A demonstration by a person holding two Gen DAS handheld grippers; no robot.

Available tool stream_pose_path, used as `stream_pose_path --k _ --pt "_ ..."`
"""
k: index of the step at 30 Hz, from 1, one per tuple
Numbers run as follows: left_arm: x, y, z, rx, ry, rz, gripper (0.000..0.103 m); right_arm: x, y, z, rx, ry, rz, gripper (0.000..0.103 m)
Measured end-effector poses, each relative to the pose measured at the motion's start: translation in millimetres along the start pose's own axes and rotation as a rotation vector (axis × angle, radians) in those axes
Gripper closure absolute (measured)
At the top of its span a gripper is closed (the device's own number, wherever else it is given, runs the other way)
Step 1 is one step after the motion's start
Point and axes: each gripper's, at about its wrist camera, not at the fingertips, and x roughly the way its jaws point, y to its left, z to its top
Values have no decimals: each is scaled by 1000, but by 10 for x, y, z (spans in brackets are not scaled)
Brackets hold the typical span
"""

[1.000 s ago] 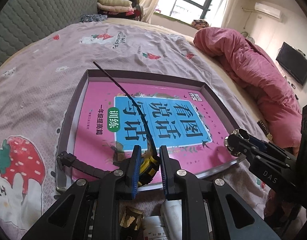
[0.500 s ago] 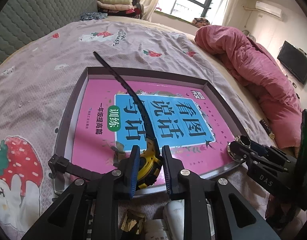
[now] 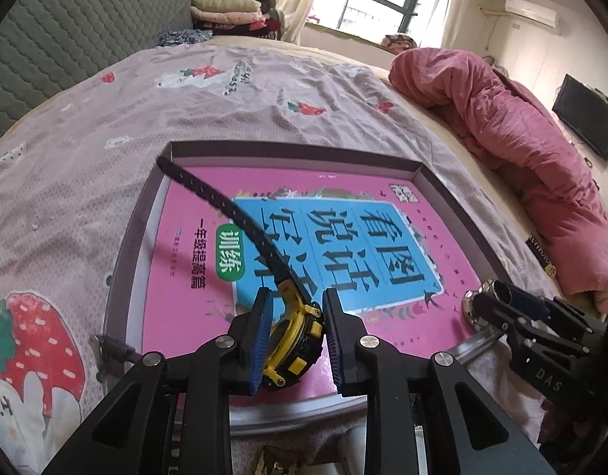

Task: Organize rigid objects
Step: 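Release the watch onto the book with left gripper while right gripper sets the cap in the tray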

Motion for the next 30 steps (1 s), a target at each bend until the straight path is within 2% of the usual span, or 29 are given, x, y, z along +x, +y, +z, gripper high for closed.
stream_pose_path --k 2,9,14,19,21,23,30 --pt "-36 5 26 2 -18 0 77 -4 4 0 2 -2 9 55" --pt "-66 69 64 -11 -29 11 75 -11 40 2 -6 -7 9 51" --pt "-116 115 80 -33 -47 17 60 -50 13 21 5 -27 9 50" --pt "-163 159 99 -49 -61 17 59 -81 -25 34 26 -38 21 47" --pt "-180 164 106 -51 -64 17 55 -85 -29 35 29 -41 21 47" --pt "-199 168 111 -55 -65 11 47 -85 -38 36 33 -39 24 47" --pt "-289 160 119 -52 -75 13 44 -98 -53 36 36 -43 24 46"
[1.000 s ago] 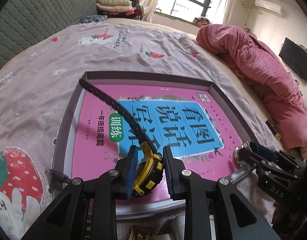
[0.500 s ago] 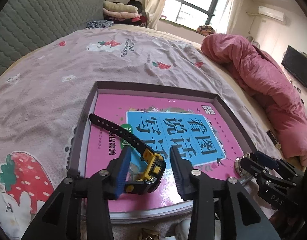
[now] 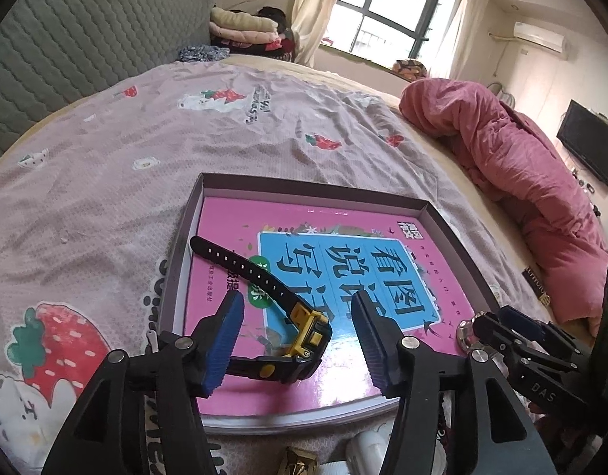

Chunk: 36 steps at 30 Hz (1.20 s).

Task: Organize rigid objects
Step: 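Release the watch onto the book with left gripper while right gripper sets the cap in the tray, then withdraw both grippers from the tray back toward the remaining objects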

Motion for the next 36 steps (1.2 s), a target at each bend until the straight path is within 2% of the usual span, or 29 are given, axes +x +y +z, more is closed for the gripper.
stream_pose_path --k 17,29,36 --pt "-203 22 -52 9 19 12 33 -36 18 19 -5 -11 8 46" --pt "-417 -8 -155 28 23 31 33 -307 114 -65 -82 -73 -27 46" --pt "-495 -39 -216 52 33 47 32 -430 199 -162 -112 -65 -38 46"
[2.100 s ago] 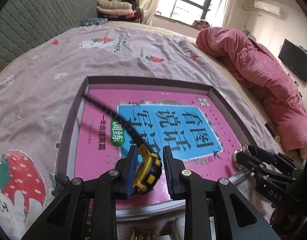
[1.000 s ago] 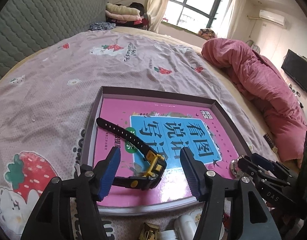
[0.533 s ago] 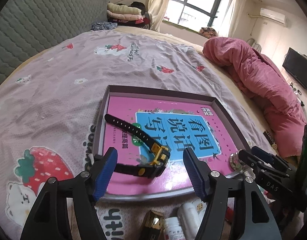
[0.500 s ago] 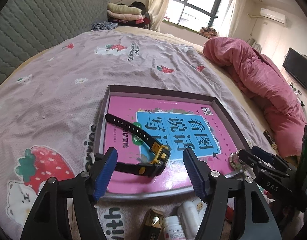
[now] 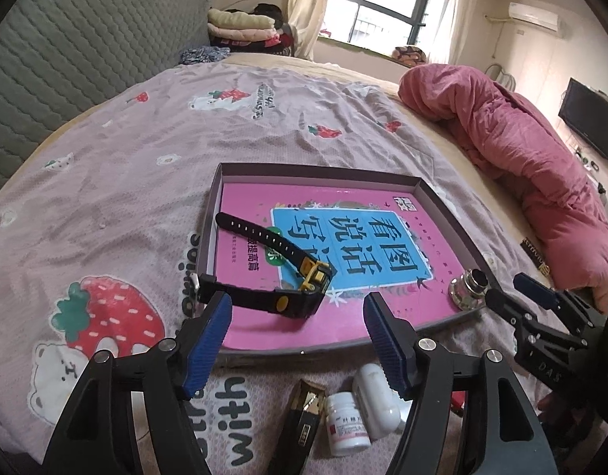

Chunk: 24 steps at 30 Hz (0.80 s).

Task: Organize rigid objects
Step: 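Withdraw both grippers from the tray back toward the remaining objects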

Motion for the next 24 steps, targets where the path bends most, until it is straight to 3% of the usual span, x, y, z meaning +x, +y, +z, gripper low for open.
stream_pose_path --k 24 --pt "-314 22 -133 30 7 14 32 -360 32 -87 4 -19 11 46"
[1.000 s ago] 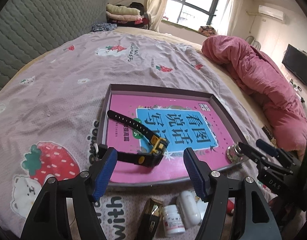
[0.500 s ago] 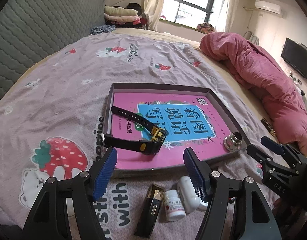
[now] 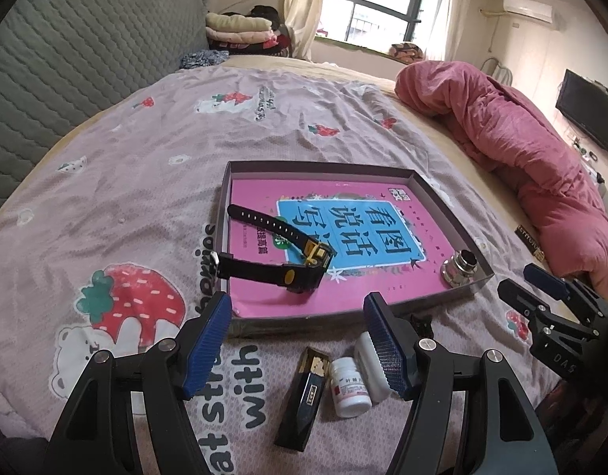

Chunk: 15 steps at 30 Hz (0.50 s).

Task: Organize rigid objects
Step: 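Withdraw both grippers from the tray back toward the remaining objects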

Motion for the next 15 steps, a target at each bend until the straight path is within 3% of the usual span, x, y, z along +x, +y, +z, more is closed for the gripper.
stream_pose_path --k 9,15 --pt "-36 -61 -87 16 41 2 32 -67 44 -42 17 21 51 46" --pt "-5 -55 -198 18 113 6 32 -85 207 -126 -34 58 91 46"
